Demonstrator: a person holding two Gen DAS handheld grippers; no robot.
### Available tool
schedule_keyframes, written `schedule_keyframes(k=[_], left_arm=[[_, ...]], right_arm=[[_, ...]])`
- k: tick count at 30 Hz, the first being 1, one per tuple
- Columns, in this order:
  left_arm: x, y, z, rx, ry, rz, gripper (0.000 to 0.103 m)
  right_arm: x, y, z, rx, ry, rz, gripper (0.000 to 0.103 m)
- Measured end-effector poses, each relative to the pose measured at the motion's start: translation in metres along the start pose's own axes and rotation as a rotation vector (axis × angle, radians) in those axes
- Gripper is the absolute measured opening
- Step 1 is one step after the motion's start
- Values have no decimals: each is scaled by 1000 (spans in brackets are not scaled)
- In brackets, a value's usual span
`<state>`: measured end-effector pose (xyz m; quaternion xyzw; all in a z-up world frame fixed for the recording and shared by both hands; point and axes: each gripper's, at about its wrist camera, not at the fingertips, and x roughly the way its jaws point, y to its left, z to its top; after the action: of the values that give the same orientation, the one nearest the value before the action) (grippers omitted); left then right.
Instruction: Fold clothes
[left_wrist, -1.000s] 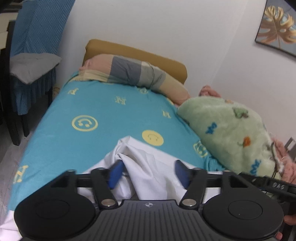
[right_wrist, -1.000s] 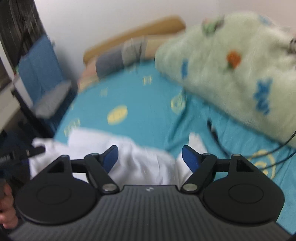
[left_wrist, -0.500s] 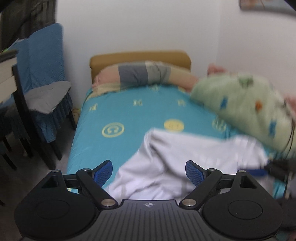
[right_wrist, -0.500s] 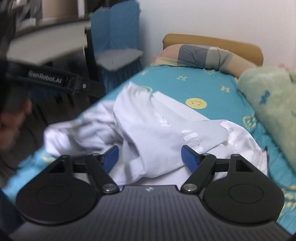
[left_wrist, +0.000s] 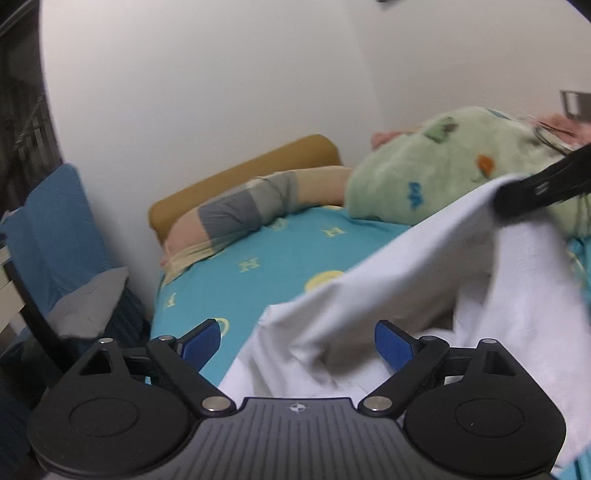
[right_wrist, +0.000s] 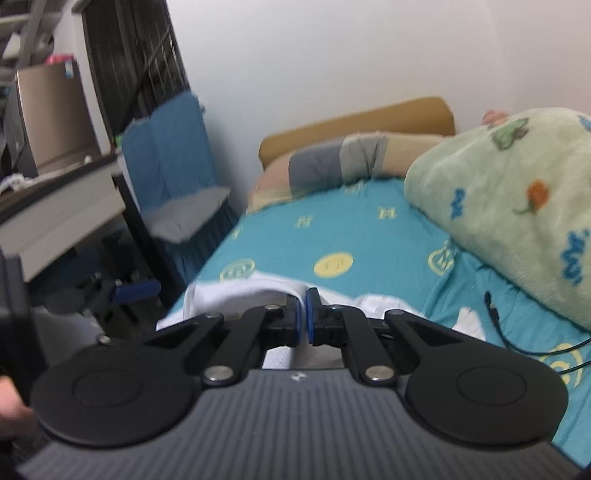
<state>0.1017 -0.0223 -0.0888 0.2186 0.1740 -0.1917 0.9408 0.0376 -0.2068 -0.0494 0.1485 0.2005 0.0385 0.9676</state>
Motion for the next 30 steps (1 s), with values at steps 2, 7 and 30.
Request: schedule_keyframes(k=[2, 7, 30], left_arm=[[3, -1, 1, -11, -26, 49, 93], [-1, 0, 7, -53, -85, 151, 94], [-58, 36, 41, -297, -237, 342, 94]], right_arm=[[-8, -6, 6, 19, -26, -5, 6], [-12, -16, 12, 35, -42, -35, 6], [-7, -13, -7, 80, 40, -25, 78]])
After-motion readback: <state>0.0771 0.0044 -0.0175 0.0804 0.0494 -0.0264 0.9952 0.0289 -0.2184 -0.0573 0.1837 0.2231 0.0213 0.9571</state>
